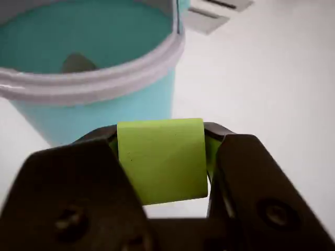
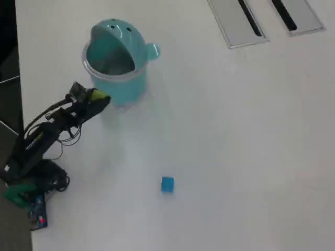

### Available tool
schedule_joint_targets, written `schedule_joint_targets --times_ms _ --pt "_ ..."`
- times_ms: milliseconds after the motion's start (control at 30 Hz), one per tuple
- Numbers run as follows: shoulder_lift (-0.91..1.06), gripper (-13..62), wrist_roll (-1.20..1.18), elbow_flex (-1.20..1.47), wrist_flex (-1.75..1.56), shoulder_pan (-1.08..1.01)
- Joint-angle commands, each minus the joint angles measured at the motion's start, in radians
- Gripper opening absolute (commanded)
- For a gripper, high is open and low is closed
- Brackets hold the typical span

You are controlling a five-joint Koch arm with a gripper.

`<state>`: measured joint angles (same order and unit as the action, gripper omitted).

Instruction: Grasp RGB lego blocks and put them in the bin one by one.

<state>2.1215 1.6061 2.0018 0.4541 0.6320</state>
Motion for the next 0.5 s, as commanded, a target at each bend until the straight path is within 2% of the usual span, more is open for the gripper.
schedule_joint_targets --times_ms 0,333,400,467 --pt "0.018 14.8 -0.008 -0.117 -0.002 0.011" --pt "-0.067 14.8 -0.023 -0.275 -0.014 0.075" --pt "-0.213 14.8 -0.023 -0.400 -0.055 0.094" --pt "-0.250 14.8 -0.025 -0.431 -0.074 0.089"
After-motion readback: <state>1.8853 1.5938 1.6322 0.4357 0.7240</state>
